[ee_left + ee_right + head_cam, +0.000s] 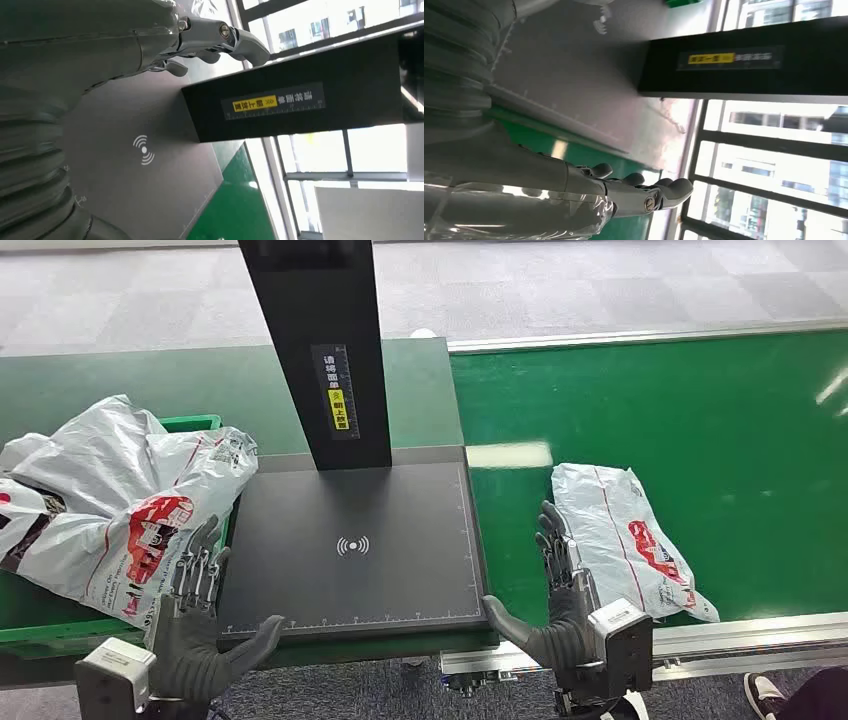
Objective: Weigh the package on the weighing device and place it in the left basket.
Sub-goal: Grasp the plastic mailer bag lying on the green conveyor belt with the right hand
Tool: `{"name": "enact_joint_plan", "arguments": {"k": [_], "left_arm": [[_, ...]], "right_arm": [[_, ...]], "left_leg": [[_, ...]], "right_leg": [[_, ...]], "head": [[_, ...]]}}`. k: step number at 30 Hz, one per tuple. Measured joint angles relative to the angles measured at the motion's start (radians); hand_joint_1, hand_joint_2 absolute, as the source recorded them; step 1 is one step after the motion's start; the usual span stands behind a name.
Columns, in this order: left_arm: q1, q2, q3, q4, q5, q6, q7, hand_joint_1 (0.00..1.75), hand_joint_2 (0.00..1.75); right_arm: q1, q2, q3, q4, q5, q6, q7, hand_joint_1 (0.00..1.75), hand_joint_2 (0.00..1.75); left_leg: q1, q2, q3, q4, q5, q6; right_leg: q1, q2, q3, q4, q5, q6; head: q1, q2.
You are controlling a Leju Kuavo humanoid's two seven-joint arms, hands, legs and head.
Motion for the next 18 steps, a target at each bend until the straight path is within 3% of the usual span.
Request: {"name": "enact_joint_plan", "arguments": {"k": [4,8,13,18], "left_arm": [[-0.008,0.014,-0.007,0.008,0.019,-0.010,-0.003,0.00,1.75],[-0.009,0.022,-0.007,0.010,0.027,-0.028,-0.004,0.00,1.75],[-0.006,0.021,-0.007,0.010,0.029,-0.043,0.001,0.00,1.75],[-0.004,0.010,-0.004,0.008,0.025,-0.055,0.009,0.00,1.75]], "right_arm": [[0.005,-0.034,-0.036,-0.001,0.112,0.046,0.088,0.00,1.75],[-0.004,-0.084,-0.162,0.006,0.260,0.127,0.187,0.00,1.75],[-0.090,-0.216,-0.354,0.075,0.471,0.175,0.317,0.00,1.75],[-0.186,-0.336,-0.497,0.193,0.558,0.179,0.356,0.00,1.75]], "left_leg": [[0.000,0.000,0.000,0.000,0.000,0.000],[-0.001,0.000,0.000,0.000,0.000,0.000],[-0.002,0.000,0.000,0.001,0.000,0.002],[-0.002,0.000,0.000,0.002,0.000,0.002]], "right_leg": [[0.000,0.000,0.000,0.000,0.000,0.000],[-0.001,0.000,0.001,0.000,0.001,0.001],[-0.001,0.000,0.001,-0.001,0.002,0.003],[-0.002,0.000,0.001,-0.001,0.002,0.003]], "head": [[0.000,0.000],[0.000,0.000],[0.000,0.000],[0.000,0.000]]}}
